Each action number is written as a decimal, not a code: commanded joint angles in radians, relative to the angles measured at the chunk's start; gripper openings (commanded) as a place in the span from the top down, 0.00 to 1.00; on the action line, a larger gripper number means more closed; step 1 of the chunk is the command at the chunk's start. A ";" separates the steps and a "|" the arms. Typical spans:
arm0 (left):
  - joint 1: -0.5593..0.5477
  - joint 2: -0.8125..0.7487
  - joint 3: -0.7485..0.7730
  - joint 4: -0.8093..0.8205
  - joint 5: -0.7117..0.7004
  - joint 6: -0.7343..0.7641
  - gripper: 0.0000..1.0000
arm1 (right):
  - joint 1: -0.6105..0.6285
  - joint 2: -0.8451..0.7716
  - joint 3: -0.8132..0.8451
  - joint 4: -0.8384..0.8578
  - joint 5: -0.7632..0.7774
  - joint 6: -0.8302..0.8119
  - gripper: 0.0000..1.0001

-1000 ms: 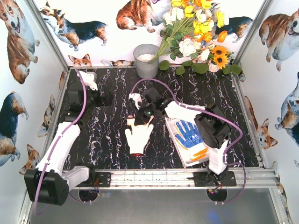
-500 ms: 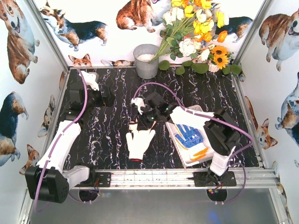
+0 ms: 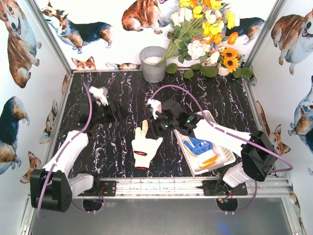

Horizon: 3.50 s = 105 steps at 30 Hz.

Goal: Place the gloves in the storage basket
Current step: Pair the glove with the glove.

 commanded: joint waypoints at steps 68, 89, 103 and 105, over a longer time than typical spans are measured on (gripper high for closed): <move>-0.169 0.516 -0.215 0.451 0.134 -0.350 0.98 | 0.055 0.278 0.047 -0.088 0.378 0.861 0.91; -0.169 0.218 -0.298 0.256 0.046 -0.356 1.00 | 0.056 0.168 0.026 -0.075 0.239 0.836 1.00; -0.169 0.069 -0.371 0.175 0.055 -0.382 1.00 | 0.127 0.152 0.048 -0.198 0.265 0.840 1.00; -0.169 0.065 -0.384 0.172 0.059 -0.383 1.00 | 0.132 0.147 0.034 -0.200 0.272 0.855 1.00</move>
